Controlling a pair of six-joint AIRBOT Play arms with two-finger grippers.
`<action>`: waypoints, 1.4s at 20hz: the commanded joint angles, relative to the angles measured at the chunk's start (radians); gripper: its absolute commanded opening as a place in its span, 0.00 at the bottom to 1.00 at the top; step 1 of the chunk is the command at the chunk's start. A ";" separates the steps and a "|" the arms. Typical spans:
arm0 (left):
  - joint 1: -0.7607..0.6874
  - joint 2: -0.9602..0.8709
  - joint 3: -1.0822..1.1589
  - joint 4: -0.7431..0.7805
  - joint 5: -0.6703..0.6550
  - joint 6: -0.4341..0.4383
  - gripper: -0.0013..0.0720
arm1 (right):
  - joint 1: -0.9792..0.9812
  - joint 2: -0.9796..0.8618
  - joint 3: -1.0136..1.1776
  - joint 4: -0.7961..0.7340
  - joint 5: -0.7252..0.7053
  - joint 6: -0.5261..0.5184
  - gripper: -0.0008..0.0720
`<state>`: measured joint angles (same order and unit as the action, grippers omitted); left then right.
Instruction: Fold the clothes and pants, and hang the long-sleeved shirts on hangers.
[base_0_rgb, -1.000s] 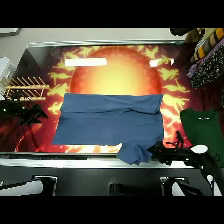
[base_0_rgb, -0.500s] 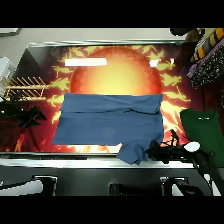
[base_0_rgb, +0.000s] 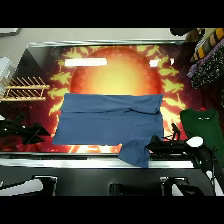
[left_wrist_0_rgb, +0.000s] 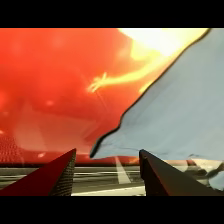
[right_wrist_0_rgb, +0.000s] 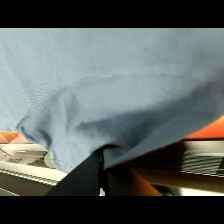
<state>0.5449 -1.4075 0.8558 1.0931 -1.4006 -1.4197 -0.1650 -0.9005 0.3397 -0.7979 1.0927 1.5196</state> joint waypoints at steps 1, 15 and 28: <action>0.006 -0.005 -0.063 -0.024 0.032 0.038 0.64 | 0.001 0.001 0.006 0.005 0.008 -0.016 0.05; -0.052 -0.060 -0.069 -0.047 0.041 0.085 0.31 | 0.001 0.001 0.006 0.013 0.009 -0.016 0.05; -0.052 0.210 -0.054 -0.102 0.002 0.037 0.04 | 0.001 0.269 0.074 -0.044 0.214 0.089 0.05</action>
<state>0.4931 -1.3136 0.8009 0.9981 -1.3746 -1.3266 -0.1650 -0.7338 0.3958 -0.8089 1.1950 1.5433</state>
